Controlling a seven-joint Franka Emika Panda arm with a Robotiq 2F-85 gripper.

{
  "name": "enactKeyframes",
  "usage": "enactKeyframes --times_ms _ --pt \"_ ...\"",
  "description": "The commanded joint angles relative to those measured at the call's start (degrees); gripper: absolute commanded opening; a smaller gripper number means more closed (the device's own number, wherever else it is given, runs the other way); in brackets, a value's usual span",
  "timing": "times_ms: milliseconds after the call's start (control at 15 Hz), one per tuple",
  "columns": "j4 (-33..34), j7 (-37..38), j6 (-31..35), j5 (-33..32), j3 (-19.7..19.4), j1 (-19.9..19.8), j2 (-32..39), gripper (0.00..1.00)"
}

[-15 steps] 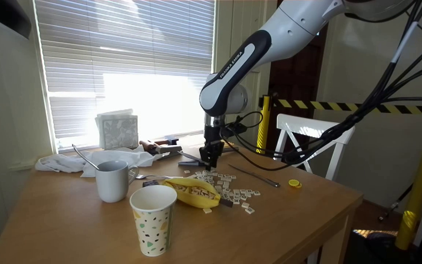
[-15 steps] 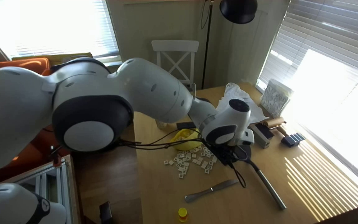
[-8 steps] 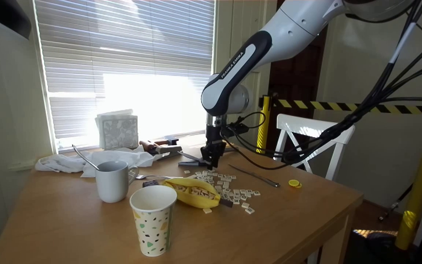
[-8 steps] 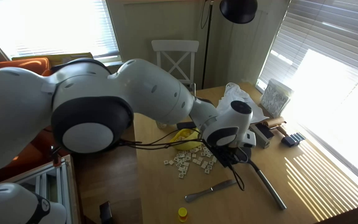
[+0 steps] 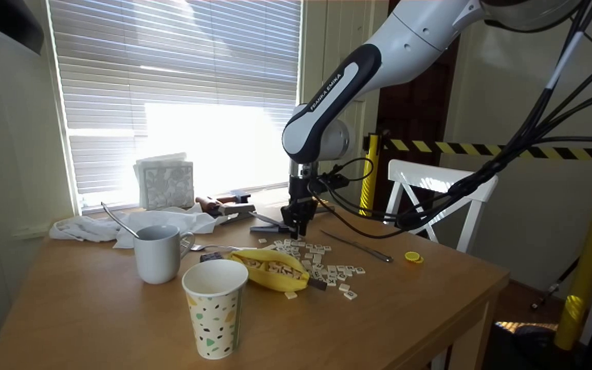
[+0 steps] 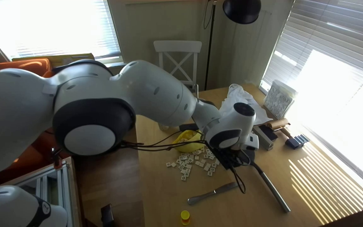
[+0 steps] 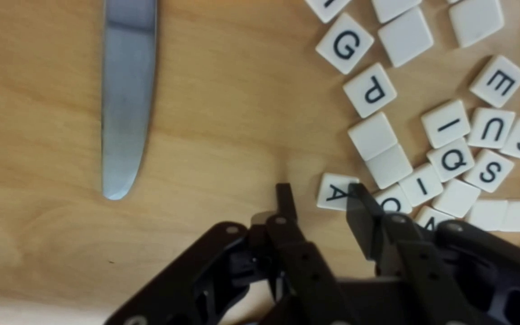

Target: Put one letter block into the yellow bag

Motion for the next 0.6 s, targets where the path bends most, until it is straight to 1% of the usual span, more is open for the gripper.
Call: enactKeyframes --times_ms 0,200,533 --pt "1.1 0.9 -0.8 1.0 -0.1 0.2 0.8 0.37" --pt "0.7 2.1 -1.1 0.6 -1.1 0.6 0.7 0.36" --pt "-0.3 5.5 -0.8 0.4 -3.0 0.7 0.4 0.36"
